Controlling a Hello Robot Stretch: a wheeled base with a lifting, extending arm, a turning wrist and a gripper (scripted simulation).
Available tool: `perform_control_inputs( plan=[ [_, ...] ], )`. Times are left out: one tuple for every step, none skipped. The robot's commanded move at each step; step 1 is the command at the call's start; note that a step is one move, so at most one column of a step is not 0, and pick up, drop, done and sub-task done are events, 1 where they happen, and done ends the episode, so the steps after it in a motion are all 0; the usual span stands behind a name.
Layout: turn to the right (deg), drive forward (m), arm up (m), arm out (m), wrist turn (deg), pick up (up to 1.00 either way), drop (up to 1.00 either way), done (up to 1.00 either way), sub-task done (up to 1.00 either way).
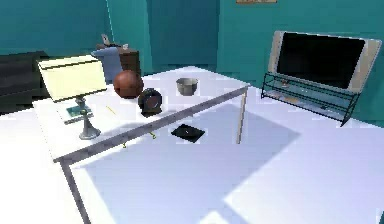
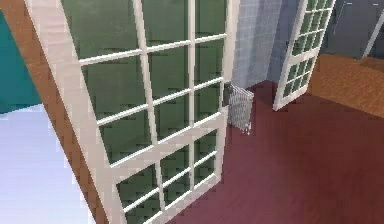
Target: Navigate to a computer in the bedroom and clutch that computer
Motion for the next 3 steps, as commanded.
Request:
perform_control_inputs(
  plan=[
    [15.0, 0.00, 0.00, 0.00, 0.0, 0.00, 0.00, 0.00, 0.00],
    [0.0, 0.20, 0.00, 0.00, 0.0, 0.00, 0.00, 0.00, 0.00],
    [18.0, 0.00, 0.00, 0.00, 0.0, 0.00, 0.00, 0.00, 0.00]
  ],
)
